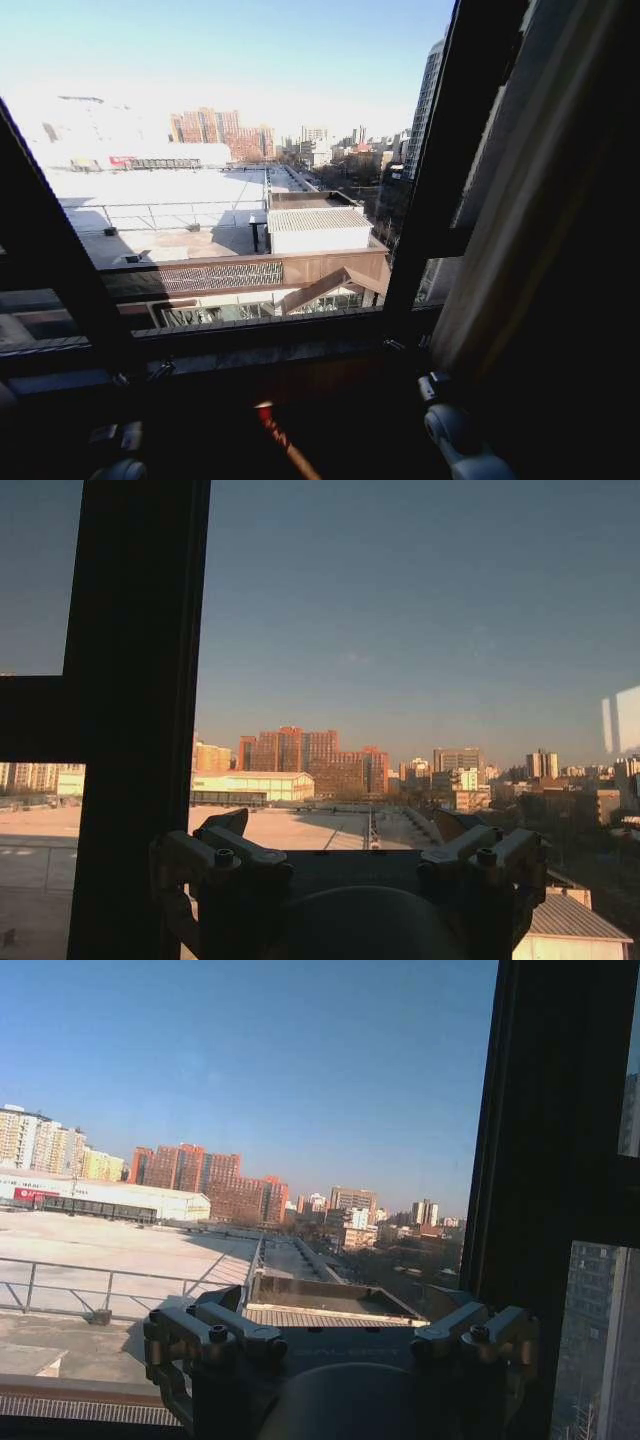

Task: Open the curtains by pulling them apart, changing their state from closed to fully open.

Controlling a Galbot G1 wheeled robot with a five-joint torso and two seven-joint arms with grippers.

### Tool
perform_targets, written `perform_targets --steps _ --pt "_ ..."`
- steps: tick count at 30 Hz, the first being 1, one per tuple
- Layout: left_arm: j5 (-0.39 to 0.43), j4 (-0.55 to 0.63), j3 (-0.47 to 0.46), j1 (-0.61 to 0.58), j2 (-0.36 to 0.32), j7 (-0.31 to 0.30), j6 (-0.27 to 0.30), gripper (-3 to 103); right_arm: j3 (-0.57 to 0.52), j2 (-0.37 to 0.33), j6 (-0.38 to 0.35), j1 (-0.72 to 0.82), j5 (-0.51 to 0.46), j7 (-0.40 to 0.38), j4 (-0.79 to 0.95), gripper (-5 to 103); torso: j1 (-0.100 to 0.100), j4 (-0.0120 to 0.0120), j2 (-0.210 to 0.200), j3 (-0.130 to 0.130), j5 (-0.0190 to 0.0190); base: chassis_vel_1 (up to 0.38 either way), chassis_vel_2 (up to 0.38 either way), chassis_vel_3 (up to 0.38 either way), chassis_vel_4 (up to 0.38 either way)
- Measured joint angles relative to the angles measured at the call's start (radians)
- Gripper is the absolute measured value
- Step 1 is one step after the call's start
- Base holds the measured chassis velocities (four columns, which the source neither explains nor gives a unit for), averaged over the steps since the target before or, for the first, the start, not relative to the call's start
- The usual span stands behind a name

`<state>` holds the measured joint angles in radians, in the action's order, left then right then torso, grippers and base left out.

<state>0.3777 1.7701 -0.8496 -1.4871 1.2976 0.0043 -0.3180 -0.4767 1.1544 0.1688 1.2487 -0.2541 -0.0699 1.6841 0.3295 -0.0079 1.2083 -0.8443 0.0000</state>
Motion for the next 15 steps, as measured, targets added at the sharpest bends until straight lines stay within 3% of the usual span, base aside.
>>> perform_targets --steps 15 --pt "0.000 0.000 0.000 0.000 0.000 0.000 0.000 100 0.000 0.000 0.000 0.000 0.000 0.000 0.000 100 0.000 0.0000 0.000 0.000 0.0000 0.360 0.345 -0.353 -0.343"
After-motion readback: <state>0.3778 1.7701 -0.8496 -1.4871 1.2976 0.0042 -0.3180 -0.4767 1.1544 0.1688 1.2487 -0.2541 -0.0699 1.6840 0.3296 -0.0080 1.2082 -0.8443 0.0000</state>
